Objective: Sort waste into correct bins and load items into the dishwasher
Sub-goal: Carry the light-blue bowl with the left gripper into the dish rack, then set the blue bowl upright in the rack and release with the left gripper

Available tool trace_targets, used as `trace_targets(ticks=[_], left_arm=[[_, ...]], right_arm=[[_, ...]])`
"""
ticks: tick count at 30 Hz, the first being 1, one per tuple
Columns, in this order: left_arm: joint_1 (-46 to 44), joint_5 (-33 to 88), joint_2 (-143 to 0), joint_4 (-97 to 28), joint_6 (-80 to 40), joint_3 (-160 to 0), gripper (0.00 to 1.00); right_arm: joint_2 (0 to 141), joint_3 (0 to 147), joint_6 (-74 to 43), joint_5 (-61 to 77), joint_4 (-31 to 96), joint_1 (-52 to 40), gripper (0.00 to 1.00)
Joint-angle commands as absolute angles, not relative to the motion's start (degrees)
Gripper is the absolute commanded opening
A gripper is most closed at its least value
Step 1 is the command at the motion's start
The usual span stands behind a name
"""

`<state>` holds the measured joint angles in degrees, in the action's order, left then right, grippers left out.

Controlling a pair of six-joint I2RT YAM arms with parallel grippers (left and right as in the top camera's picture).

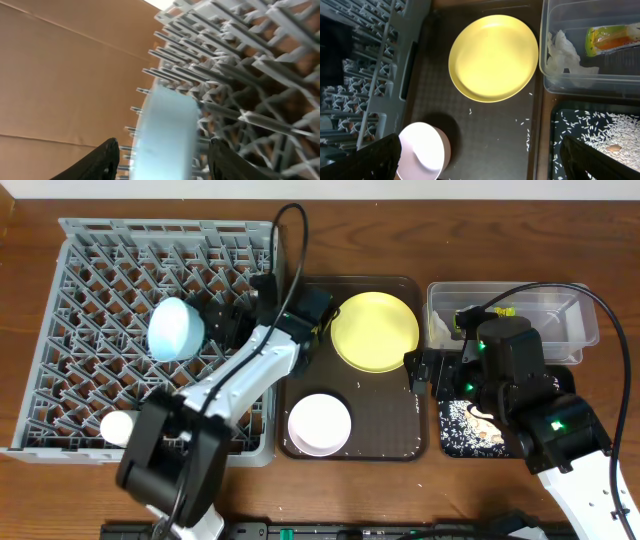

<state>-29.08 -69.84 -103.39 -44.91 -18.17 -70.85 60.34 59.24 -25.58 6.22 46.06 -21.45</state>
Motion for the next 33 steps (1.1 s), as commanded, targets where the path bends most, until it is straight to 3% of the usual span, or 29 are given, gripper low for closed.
trace_targets(ticks=[1, 7, 12, 17, 25, 29, 33], left_arm=[[-28.3, -58.3, -95.7, -45.0, -17.6, -71.5, 0.58], [-22.0, -46.4, -83.9, -50.3, -26.3, -71.5, 0.59], [-3.7, -19.7, -76.0, -50.9, -26.9, -71.5, 0.59], [15.0, 5.0, -79.9, -51.0, -25.2, -71.5, 0.59], [24.2, 20.8, -90.2, -50.1, -20.2, -71.5, 0.56], [24.5, 20.8, -92.4, -49.8, -20.1, -71.5, 0.26], [24.5, 21.0, -90.9, -49.6, -20.2, -71.7, 0.08]], right_arm=[[60.4, 60.0, -25.7, 6.3, 46.1, -20.7, 0.99], [60.4, 60.0, -25.6, 6.3, 46.8, -20.7, 0.99], [60.4, 60.0, -25.7, 6.3, 47.0, -20.7, 0.99], [60.4, 60.0, -25.6, 6.3, 47.2, -20.7, 0.99], [60.4, 60.0, -25.6, 6.3, 47.4, -20.7, 0.99], [60.4, 60.0, -25.6, 6.3, 47.4, -20.7, 0.99], [60.4, 60.0, -25.6, 6.3, 47.4, -20.7, 0.99]])
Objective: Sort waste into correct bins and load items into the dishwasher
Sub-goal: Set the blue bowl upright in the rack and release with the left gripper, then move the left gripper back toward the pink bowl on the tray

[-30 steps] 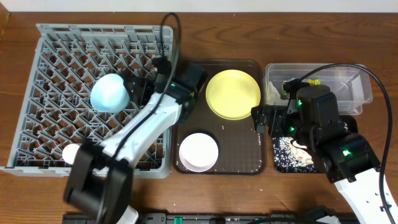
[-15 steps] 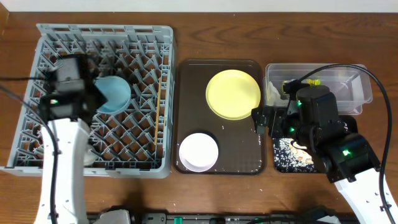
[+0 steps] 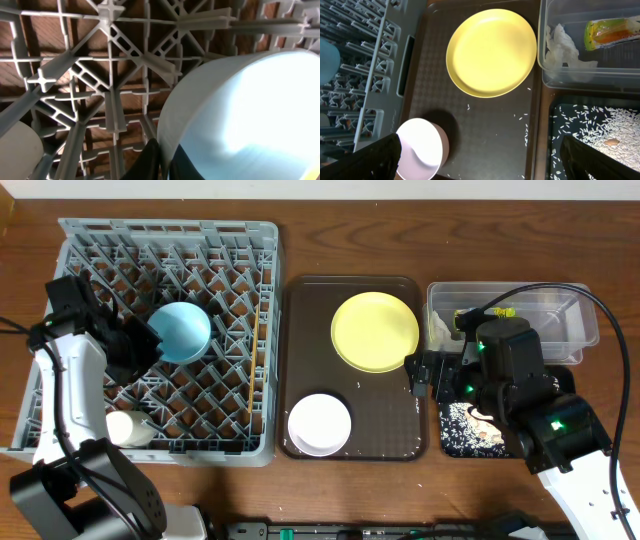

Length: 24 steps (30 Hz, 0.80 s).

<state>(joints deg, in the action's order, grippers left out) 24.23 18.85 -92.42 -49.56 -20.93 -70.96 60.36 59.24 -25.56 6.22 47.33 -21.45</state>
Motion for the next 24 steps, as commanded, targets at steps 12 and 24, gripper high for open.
trace_targets(ticks=[12, 24], left_arm=[[5.6, -27.5, -77.4, -50.3, -17.6, -73.3, 0.07], [-13.9, -71.1, -96.1, -46.1, -17.6, -72.9, 0.07]], right_arm=[[60.4, 60.0, -25.6, 6.2, 47.3, -20.7, 0.99], [60.4, 60.0, -25.6, 6.3, 47.2, -20.7, 0.99]])
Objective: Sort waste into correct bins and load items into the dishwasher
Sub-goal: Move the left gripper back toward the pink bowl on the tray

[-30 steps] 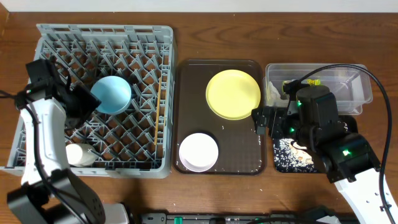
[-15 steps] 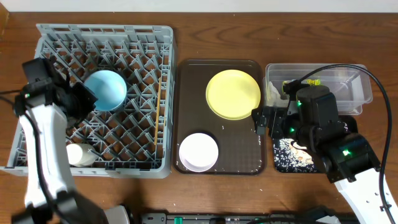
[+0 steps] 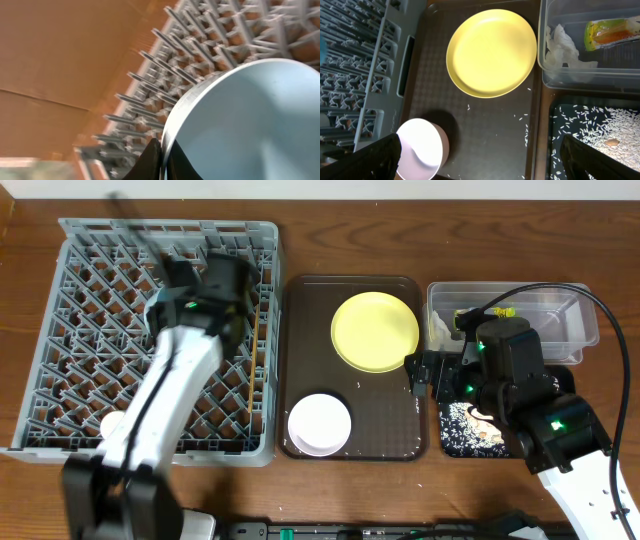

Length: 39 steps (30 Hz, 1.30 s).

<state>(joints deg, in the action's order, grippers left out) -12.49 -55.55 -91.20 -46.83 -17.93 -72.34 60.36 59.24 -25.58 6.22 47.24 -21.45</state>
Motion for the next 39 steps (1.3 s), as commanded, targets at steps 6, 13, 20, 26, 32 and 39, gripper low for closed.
trace_targets(ticks=[6, 13, 20, 26, 32, 39], left_arm=[[-17.1, -75.9, -104.2, -44.2, -17.6, -72.9, 0.08], [-23.0, -75.5, -105.3, -44.2, -17.6, -72.9, 0.14], [-24.9, -73.7, -105.1, -46.7, -17.6, -72.9, 0.49], [-25.5, -50.5, -98.4, -53.9, -17.6, -74.7, 0.62], [-25.6, -10.9, -81.4, -55.9, -18.8, -75.2, 0.62], [-25.6, 5.4, -75.7, -59.8, -22.7, -71.7, 0.62]], right_arm=[[60.4, 60.0, -25.6, 6.3, 47.1, -20.7, 0.99], [60.4, 60.0, -25.6, 6.3, 47.0, -20.7, 0.99], [60.4, 60.0, -25.6, 6.3, 47.0, -20.7, 0.99], [60.4, 60.0, -25.7, 6.3, 47.0, -20.7, 0.99], [60.4, 60.0, -25.7, 6.3, 47.2, -20.7, 0.99], [60.4, 60.0, -25.7, 6.3, 47.2, -20.7, 0.99]])
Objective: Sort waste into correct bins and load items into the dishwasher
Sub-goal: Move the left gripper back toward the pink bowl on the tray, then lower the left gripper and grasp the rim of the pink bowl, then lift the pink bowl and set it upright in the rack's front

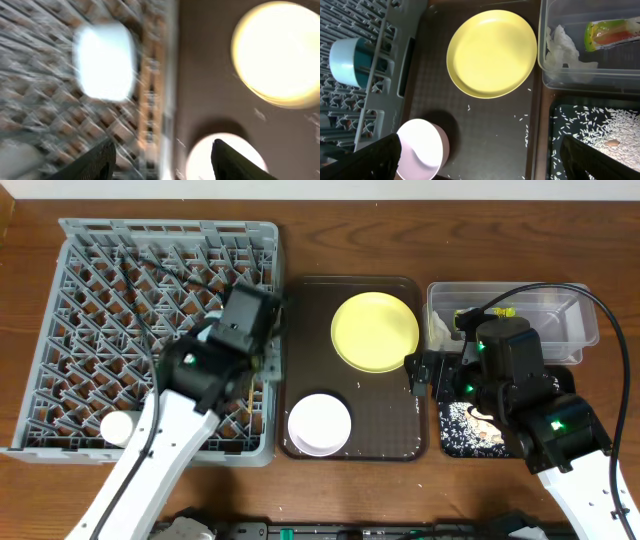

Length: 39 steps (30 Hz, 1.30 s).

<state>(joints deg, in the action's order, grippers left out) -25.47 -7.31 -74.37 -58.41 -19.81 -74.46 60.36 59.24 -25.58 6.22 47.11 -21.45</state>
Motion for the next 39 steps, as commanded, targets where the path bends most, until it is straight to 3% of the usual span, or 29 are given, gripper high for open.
trace_targets(ticks=[1, 6, 10, 16, 22, 27, 32, 39], left_arm=[[-25.6, 6.4, -76.2, -59.8, -24.0, -69.1, 0.62], [-25.8, 8.2, -79.7, -53.7, -24.5, -60.8, 0.6], [-27.7, 9.0, -84.7, -50.8, -24.5, -58.8, 0.51], [-31.0, -0.3, -92.3, -50.1, -27.9, -58.8, 0.51], [-31.3, -0.3, -98.2, -48.0, -29.4, -58.8, 0.51], [-31.3, 12.9, -98.1, -43.9, -27.8, -58.8, 0.23], [-31.3, 21.7, -97.7, -39.3, -27.0, -58.8, 0.08], [-28.4, 23.9, -91.2, -40.8, -24.2, -61.1, 0.07]], right_arm=[[60.4, 60.0, -25.7, 6.3, 47.2, -20.7, 0.99], [60.4, 60.0, -25.6, 6.2, 46.9, -20.7, 0.99], [60.4, 60.0, -25.7, 6.3, 47.0, -20.7, 0.99], [60.4, 60.0, -25.7, 6.3, 47.0, -20.7, 0.99], [60.4, 60.0, -25.7, 6.3, 47.0, -20.7, 0.99], [60.4, 60.0, -25.6, 6.3, 47.0, -20.7, 0.99], [60.4, 60.0, -25.7, 6.3, 47.0, -20.7, 0.99], [60.4, 60.0, -25.6, 6.3, 47.2, -20.7, 0.99]])
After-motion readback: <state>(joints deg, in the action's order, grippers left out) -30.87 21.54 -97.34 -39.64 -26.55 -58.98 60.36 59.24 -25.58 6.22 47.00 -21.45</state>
